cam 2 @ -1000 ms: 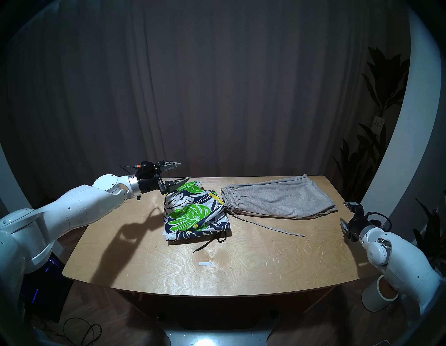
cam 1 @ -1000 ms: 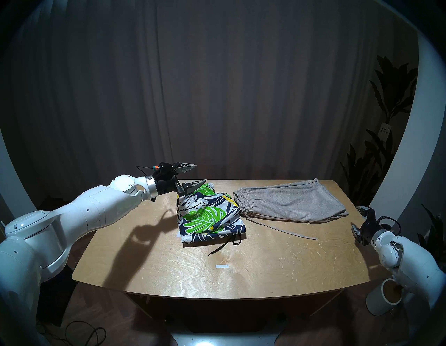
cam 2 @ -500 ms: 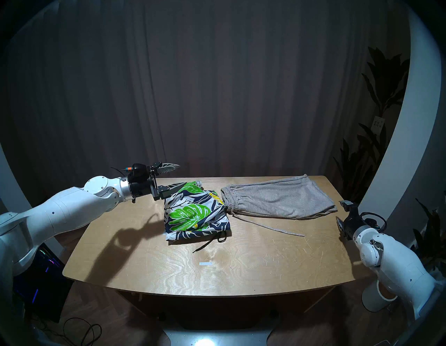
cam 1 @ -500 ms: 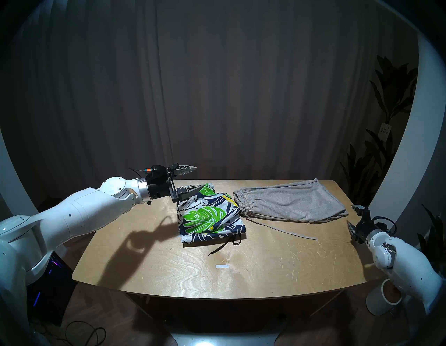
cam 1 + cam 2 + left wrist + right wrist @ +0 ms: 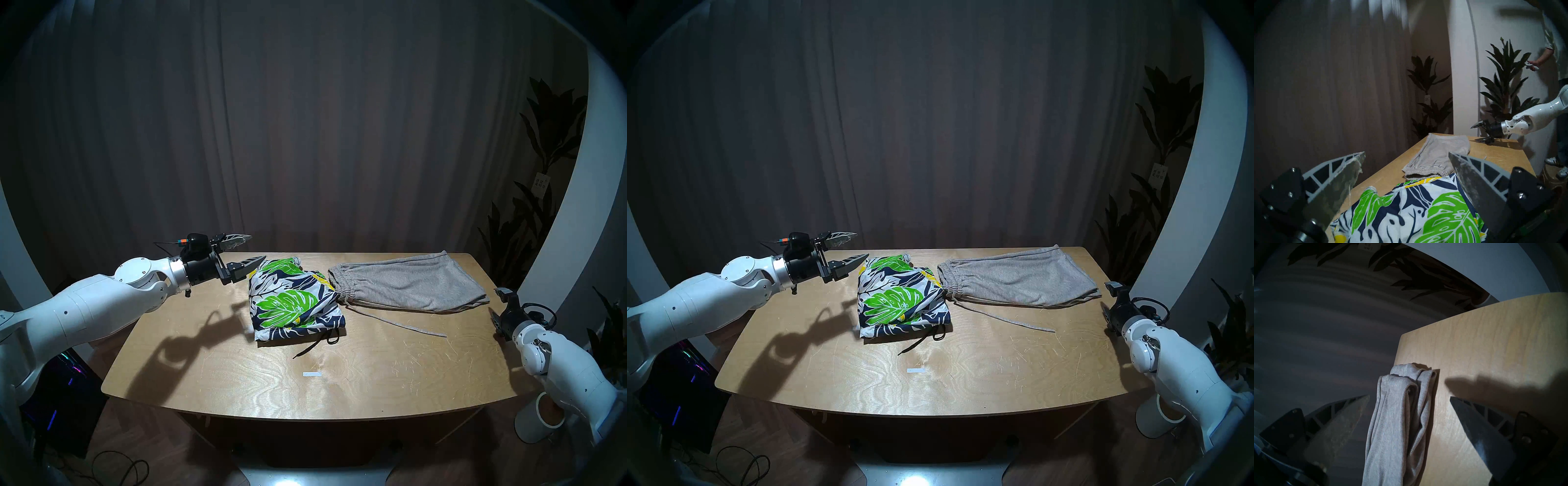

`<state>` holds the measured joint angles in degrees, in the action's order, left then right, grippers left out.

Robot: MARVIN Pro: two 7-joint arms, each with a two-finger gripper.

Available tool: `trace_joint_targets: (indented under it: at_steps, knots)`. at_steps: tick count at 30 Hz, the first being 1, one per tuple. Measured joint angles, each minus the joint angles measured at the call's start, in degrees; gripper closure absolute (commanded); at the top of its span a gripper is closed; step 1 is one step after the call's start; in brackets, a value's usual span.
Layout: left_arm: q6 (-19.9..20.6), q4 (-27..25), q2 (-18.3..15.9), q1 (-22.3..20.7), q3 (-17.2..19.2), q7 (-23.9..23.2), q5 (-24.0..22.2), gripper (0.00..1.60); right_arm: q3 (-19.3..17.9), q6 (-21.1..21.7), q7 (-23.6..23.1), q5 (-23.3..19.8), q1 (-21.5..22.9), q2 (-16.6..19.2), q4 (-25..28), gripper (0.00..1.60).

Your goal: Fold pants twice and stack them

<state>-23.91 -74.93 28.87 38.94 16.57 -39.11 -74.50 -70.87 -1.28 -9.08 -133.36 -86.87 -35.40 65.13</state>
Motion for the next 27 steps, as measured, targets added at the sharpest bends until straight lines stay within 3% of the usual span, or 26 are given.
trace_joint_targets:
  at_steps: [15, 27]
  knots:
    - [5.27, -12.15, -8.49, 3.35, 0.36, 15.6, -7.55, 0.0, 3.48, 4.49, 3.87, 3.62, 7.27, -1.25, -4.45, 0.0]
    - [9.11, -22.68, -14.8, 4.17, 0.44, 29.33, -12.72, 0.0, 5.48, 11.89, 9.8, 4.11, 13.23, -1.67, -8.41, 0.0]
